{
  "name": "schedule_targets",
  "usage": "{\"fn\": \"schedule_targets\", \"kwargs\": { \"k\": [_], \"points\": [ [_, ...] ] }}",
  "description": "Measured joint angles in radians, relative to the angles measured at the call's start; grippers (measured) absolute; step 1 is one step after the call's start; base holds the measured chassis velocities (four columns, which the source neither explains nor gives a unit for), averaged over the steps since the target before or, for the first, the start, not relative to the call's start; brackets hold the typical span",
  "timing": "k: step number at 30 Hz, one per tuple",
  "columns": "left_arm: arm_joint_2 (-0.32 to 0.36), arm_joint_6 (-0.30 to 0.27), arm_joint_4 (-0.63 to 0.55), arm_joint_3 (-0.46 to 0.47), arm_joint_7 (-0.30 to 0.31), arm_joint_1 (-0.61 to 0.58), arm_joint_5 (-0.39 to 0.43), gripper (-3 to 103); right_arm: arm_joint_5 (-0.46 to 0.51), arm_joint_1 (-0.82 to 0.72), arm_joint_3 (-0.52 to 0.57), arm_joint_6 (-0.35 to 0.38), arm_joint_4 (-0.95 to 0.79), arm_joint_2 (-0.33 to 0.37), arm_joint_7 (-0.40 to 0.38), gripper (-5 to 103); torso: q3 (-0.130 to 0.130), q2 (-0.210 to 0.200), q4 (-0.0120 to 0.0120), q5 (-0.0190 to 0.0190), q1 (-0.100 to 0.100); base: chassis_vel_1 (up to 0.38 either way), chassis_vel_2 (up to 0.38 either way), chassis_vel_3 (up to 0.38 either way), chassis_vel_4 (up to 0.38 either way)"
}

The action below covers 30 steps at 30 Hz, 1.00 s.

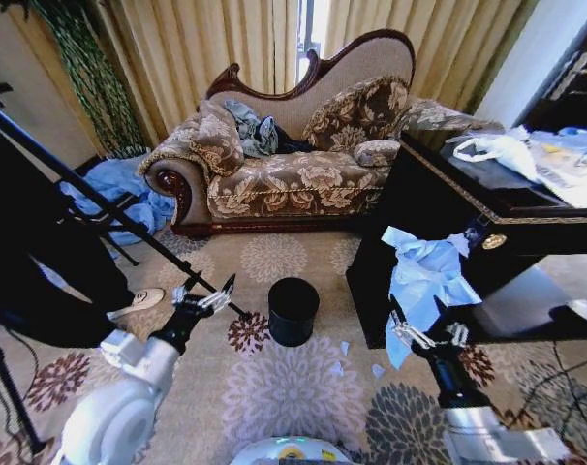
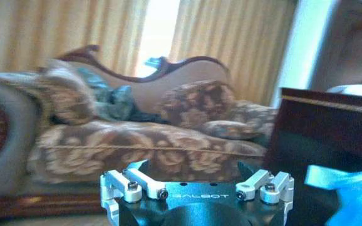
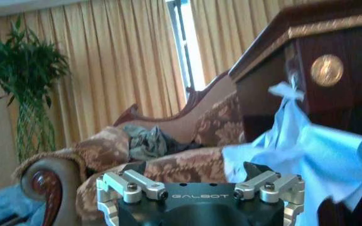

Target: Place a garbage bag over the trash bin.

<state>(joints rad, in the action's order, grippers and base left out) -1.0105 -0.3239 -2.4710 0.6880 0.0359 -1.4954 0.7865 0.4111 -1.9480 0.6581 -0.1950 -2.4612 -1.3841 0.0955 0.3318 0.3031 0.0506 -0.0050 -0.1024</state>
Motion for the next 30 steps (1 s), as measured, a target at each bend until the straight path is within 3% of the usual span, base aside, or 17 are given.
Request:
{"fn": "schedule_targets", "kwargs": {
  "k": [2, 3, 4, 7, 8, 11, 13, 15, 16, 18, 20, 26, 28, 30],
  "points": [
    [0.053, -0.008, 0.029, -0.021, 0.012, 0.056, 0.061, 97, -0.013, -0.001, -0.012, -0.001, 0.006, -0.010, 0.004, 100, 0.000, 0.000, -0.0001, -0.0001, 0.000, 0.000, 0.000, 0.000, 0.000],
    [0.120, -0.015, 0.090, -0.069, 0.028, 0.138, 0.135, 97, -0.026, -0.002, -0.021, -0.005, 0.018, -0.022, 0.009, 100, 0.000, 0.000, 0.0000, 0.0001, 0.000, 0.000, 0.000, 0.000, 0.000],
    [0.120, -0.015, 0.090, -0.069, 0.028, 0.138, 0.135, 97, -0.026, -0.002, -0.021, -0.005, 0.018, -0.022, 0.009, 100, 0.000, 0.000, 0.0000, 0.0001, 0.000, 0.000, 0.000, 0.000, 0.000],
    [0.181, -0.017, 0.211, -0.200, 0.046, 0.292, 0.205, 97, -0.034, -0.008, -0.022, -0.014, 0.037, -0.030, 0.016, 100, 0.000, 0.000, -0.0002, -0.0004, 0.000, 0.000, 0.000, 0.000, 0.000],
    [0.181, -0.017, 0.211, -0.200, 0.046, 0.292, 0.205, 97, -0.034, -0.008, -0.022, -0.014, 0.037, -0.030, 0.016, 100, 0.000, 0.000, -0.0002, -0.0004, 0.000, 0.000, 0.000, 0.000, 0.000],
    [0.204, -0.021, 0.315, -0.341, 0.060, 0.483, 0.286, 96, -0.033, -0.008, -0.016, -0.018, 0.047, -0.031, 0.021, 100, 0.000, 0.000, -0.0002, 0.0002, 0.000, 0.000, 0.000, 0.000, 0.000],
    [0.204, -0.022, 0.338, -0.376, 0.065, 0.527, 0.303, 96, -0.031, -0.009, -0.016, -0.018, 0.048, -0.032, 0.023, 100, 0.000, 0.000, 0.0000, 0.0002, 0.000, 0.000, 0.000, 0.000, 0.000],
    [0.198, -0.023, 0.382, -0.450, 0.079, 0.611, 0.339, 96, -0.026, -0.009, -0.014, -0.022, 0.052, -0.032, 0.034, 100, 0.000, 0.000, 0.0000, 0.0003, 0.000, 0.000, 0.000, 0.000, 0.000],
    [0.179, -0.026, 0.425, -0.535, 0.105, 0.698, 0.384, 95, -0.016, -0.010, -0.010, -0.028, 0.056, -0.031, 0.054, 100, 0.000, 0.000, -0.0003, 0.0002, 0.000, 0.000, 0.000, 0.000, 0.000],
    [0.170, -0.028, 0.436, -0.564, 0.114, 0.727, 0.401, 95, -0.012, -0.010, -0.008, -0.030, 0.056, -0.031, 0.059, 100, 0.000, 0.000, -0.0002, 0.0001, 0.000, 0.000, 0.000, 0.000, 0.000],
    [0.135, -0.036, 0.473, -0.657, 0.154, 0.832, 0.462, 94, 0.003, -0.009, -0.004, -0.038, 0.059, -0.031, 0.074, 100, 0.000, 0.000, -0.0001, 0.0004, 0.000, 0.000, 0.000, 0.000, 0.000],
    [0.053, -0.056, 0.533, -0.776, 0.241, 0.984, 0.566, 93, 0.008, -0.004, 0.002, -0.046, 0.068, -0.032, 0.086, 100, 0.000, 0.000, -0.0002, 0.0005, 0.000, 0.000, 0.000, 0.000, 0.000],
    [-0.029, -0.071, 0.578, -0.832, 0.305, 1.069, 0.649, 93, 0.009, -0.004, 0.008, -0.049, 0.071, -0.035, 0.087, 100, 0.000, 0.000, -0.0001, 0.0002, 0.000, 0.000, 0.000, 0.000, 0.000],
    [-0.060, -0.076, 0.596, -0.849, 0.322, 1.098, 0.680, 93, 0.009, -0.004, 0.011, -0.051, 0.072, -0.036, 0.087, 100, 0.000, 0.000, 0.0000, 0.0002, 0.000, 0.000, 0.000, 0.000, 0.000]
  ]
}}
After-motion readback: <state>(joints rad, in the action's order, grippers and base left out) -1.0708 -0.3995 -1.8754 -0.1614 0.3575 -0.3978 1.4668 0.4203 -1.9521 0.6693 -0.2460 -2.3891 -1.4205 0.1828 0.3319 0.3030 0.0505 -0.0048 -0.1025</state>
